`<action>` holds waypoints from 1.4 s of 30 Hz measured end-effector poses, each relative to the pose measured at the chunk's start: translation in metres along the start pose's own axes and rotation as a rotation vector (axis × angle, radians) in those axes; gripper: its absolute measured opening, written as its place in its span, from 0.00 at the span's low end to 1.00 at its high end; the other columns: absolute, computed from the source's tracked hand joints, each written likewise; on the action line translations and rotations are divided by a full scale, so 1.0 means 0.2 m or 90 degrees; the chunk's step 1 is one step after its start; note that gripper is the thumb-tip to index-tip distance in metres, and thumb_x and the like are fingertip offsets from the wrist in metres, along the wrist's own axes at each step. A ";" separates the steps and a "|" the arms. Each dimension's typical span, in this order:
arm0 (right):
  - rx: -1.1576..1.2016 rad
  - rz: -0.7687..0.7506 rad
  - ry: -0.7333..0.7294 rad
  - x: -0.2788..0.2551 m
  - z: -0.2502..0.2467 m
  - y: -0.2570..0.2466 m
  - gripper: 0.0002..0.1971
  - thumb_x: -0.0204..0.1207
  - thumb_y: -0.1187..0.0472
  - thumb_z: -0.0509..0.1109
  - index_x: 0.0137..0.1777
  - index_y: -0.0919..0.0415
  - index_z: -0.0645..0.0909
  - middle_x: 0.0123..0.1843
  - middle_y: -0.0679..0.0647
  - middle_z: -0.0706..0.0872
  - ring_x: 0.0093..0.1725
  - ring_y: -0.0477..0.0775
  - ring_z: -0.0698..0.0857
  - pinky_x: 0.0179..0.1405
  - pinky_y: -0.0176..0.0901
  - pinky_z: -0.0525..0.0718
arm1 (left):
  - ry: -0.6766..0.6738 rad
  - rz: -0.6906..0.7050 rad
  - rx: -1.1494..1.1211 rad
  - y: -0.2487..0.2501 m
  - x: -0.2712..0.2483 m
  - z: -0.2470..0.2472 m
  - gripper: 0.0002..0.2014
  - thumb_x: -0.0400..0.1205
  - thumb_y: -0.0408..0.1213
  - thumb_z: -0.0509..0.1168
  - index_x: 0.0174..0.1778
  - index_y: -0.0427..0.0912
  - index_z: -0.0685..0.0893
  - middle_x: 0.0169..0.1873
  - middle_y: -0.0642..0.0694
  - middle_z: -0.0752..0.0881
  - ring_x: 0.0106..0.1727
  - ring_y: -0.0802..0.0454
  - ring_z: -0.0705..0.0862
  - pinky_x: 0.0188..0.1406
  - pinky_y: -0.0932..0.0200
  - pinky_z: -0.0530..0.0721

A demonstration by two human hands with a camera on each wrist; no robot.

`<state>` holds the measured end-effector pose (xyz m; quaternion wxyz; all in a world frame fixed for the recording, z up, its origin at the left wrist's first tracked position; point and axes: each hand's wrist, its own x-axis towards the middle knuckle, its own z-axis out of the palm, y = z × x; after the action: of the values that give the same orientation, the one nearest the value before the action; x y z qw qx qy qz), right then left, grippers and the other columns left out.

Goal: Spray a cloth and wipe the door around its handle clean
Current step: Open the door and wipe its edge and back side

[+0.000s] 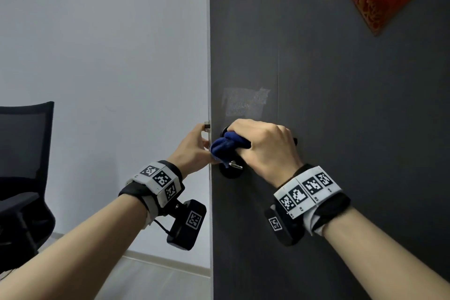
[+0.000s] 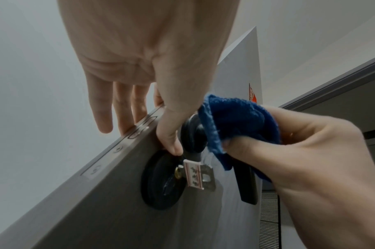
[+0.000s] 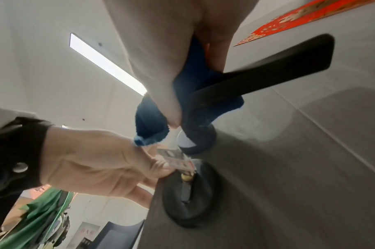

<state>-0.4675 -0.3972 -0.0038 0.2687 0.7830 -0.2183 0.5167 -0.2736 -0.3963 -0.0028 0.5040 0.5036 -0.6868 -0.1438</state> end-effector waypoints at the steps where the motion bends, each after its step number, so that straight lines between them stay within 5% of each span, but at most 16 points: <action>1: 0.006 0.007 -0.002 0.00 0.01 0.00 0.09 0.70 0.56 0.77 0.50 0.46 0.87 0.44 0.44 0.89 0.42 0.51 0.87 0.33 0.46 0.81 | -0.004 0.002 -0.002 -0.01 0.01 0.00 0.36 0.70 0.23 0.78 0.72 0.41 0.71 0.43 0.44 0.84 0.37 0.51 0.82 0.32 0.69 0.82; 5: 0.070 0.063 0.007 -0.08 0.00 0.17 0.14 0.70 0.53 0.75 0.56 0.43 0.88 0.51 0.39 0.91 0.50 0.47 0.89 0.42 0.50 0.85 | -0.024 -0.004 -0.029 -0.04 0.04 -0.02 0.36 0.71 0.28 0.80 0.72 0.42 0.70 0.42 0.44 0.82 0.38 0.52 0.82 0.35 0.65 0.82; 11: 0.153 0.089 -0.015 -0.19 -0.06 0.47 0.25 0.58 0.82 0.74 0.53 0.59 0.91 0.49 0.48 0.92 0.51 0.45 0.91 0.50 0.50 0.86 | -0.082 0.011 -0.064 -0.13 0.16 -0.05 0.32 0.73 0.25 0.79 0.68 0.43 0.70 0.40 0.47 0.82 0.26 0.70 0.83 0.25 0.76 0.77; 14: 0.209 0.219 -0.080 -0.19 -0.10 0.62 0.27 0.60 0.82 0.72 0.48 0.49 0.91 0.43 0.50 0.92 0.45 0.45 0.89 0.45 0.53 0.84 | -0.128 -0.005 -0.041 -0.15 0.25 -0.08 0.32 0.71 0.25 0.80 0.67 0.43 0.72 0.42 0.49 0.85 0.31 0.70 0.86 0.31 0.75 0.80; 17: 0.197 0.292 -0.107 -0.15 -0.11 0.71 0.26 0.61 0.86 0.69 0.46 0.55 0.92 0.43 0.53 0.92 0.46 0.56 0.90 0.45 0.51 0.82 | -0.192 -0.047 -0.041 -0.16 0.34 -0.11 0.34 0.68 0.28 0.83 0.68 0.41 0.76 0.48 0.44 0.91 0.45 0.59 0.91 0.42 0.64 0.85; 21: 0.117 0.294 -0.090 0.00 -0.12 0.63 0.18 0.65 0.74 0.75 0.50 0.53 0.92 0.53 0.53 0.85 0.51 0.56 0.81 0.54 0.35 0.78 | -0.176 -0.098 0.032 -0.16 0.38 -0.13 0.38 0.58 0.45 0.87 0.63 0.49 0.79 0.49 0.50 0.89 0.48 0.51 0.89 0.47 0.48 0.90; 23: 0.061 0.312 -0.103 0.07 -0.15 0.58 0.18 0.66 0.68 0.75 0.52 0.47 0.92 0.52 0.52 0.77 0.49 0.53 0.74 0.52 0.29 0.71 | -0.161 -0.143 0.023 -0.13 0.37 -0.13 0.35 0.61 0.39 0.87 0.60 0.48 0.77 0.46 0.51 0.87 0.44 0.53 0.89 0.44 0.52 0.90; 26: 0.164 0.453 -0.155 0.18 -0.21 0.48 0.24 0.66 0.77 0.78 0.54 0.49 0.92 0.46 0.51 0.77 0.42 0.50 0.80 0.40 0.30 0.77 | -0.196 -0.236 -0.035 -0.03 0.34 -0.16 0.31 0.67 0.29 0.84 0.62 0.42 0.75 0.49 0.49 0.84 0.47 0.56 0.87 0.41 0.64 0.88; 30: 0.175 0.559 -0.228 0.34 -0.22 0.33 0.23 0.64 0.77 0.80 0.56 0.57 0.91 0.47 0.46 0.82 0.44 0.42 0.85 0.38 0.28 0.80 | -0.243 -0.339 -0.116 0.11 0.36 -0.27 0.32 0.70 0.23 0.79 0.68 0.42 0.75 0.60 0.41 0.84 0.63 0.46 0.85 0.56 0.49 0.90; 33: 0.203 0.639 -0.222 0.46 -0.14 0.22 0.20 0.62 0.76 0.77 0.50 0.56 0.87 0.48 0.47 0.85 0.41 0.43 0.87 0.35 0.27 0.80 | -0.234 -0.338 -0.176 0.22 0.42 -0.35 0.30 0.72 0.15 0.70 0.68 0.41 0.76 0.61 0.36 0.83 0.64 0.40 0.84 0.50 0.56 0.88; 38: 0.126 0.640 -0.315 0.51 -0.01 0.02 0.12 0.64 0.71 0.75 0.46 0.57 0.84 0.50 0.48 0.83 0.42 0.54 0.86 0.35 0.46 0.78 | -0.254 -0.328 -0.187 0.30 0.45 -0.41 0.31 0.69 0.13 0.57 0.67 0.38 0.77 0.62 0.29 0.82 0.55 0.46 0.83 0.43 0.67 0.81; 42: 0.164 0.622 -0.334 0.48 -0.04 -0.08 0.12 0.72 0.47 0.71 0.45 0.55 0.82 0.52 0.45 0.79 0.40 0.48 0.84 0.34 0.49 0.83 | -0.288 -0.318 -0.137 0.26 0.42 -0.41 0.36 0.68 0.12 0.54 0.71 0.45 0.77 0.64 0.45 0.84 0.67 0.57 0.82 0.68 0.65 0.78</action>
<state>-0.4274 -0.3863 0.0842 -0.1623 0.7196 -0.5501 0.3913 -0.2320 -0.4175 0.1154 0.3384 0.5553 -0.6177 -0.4421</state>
